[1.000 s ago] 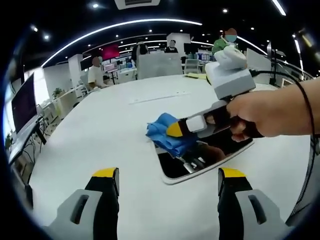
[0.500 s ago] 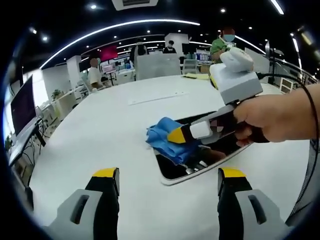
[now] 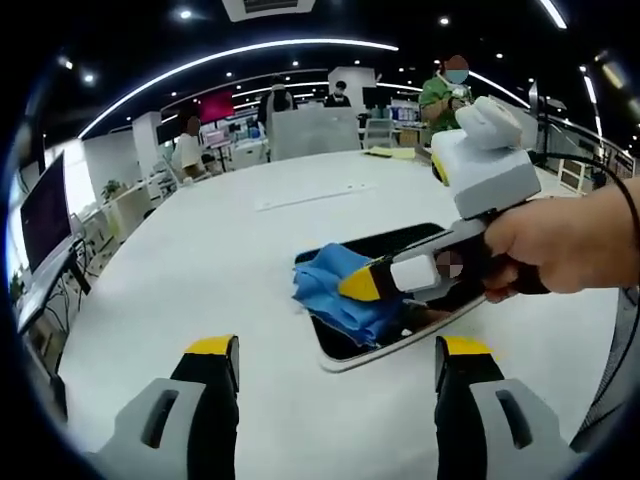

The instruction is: Wipe the mirror surface with the cleaning cloth until all visible marks leave the cleaned area.

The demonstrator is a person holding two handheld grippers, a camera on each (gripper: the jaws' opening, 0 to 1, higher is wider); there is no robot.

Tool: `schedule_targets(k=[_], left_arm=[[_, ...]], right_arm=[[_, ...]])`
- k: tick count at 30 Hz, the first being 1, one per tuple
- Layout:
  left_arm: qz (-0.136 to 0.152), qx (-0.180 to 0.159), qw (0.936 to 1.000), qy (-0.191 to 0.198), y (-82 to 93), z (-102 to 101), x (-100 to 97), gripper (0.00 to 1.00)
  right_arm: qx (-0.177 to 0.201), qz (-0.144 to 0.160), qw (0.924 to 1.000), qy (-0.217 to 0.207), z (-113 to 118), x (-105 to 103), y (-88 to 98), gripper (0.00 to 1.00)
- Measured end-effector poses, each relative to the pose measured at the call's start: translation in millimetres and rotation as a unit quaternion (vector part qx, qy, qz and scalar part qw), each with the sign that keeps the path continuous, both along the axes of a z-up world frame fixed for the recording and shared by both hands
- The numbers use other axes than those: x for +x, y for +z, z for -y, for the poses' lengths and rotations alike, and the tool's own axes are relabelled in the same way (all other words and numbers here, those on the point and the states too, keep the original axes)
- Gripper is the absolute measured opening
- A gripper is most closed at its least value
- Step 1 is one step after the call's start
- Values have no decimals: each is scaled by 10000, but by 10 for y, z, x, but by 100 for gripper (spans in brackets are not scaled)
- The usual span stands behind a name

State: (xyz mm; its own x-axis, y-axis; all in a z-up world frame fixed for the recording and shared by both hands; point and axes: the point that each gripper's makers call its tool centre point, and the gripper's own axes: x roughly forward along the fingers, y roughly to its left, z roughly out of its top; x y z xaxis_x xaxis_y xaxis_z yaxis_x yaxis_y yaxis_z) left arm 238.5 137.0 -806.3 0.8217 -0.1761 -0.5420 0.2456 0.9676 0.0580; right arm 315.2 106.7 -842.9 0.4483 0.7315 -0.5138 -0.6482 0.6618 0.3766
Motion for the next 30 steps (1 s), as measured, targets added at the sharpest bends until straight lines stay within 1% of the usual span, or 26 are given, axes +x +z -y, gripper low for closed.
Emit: schedule_targets(k=[3,8,16,22,30], left_arm=[[-9,-1,10000,-3,1,1,-4,80],[-7,9,10000,-17,5,9,-4,80],[-4,11,10000,-32,8,17,-1,80],[-3,17,10000,-41,9,22,1,80],[-6,19,10000,-51,7,28,1,80]], right_arm=[[10,6,10000,16,-1,-50,-2,1],[25,5,10000,43,-1,-68,-3,1],[-36,70,9998,187,-12,-161,-2,1],[-185,267,9987,394,-29,-232,-5,1],[-268,359,9980,451,-31,-232,-6,1]])
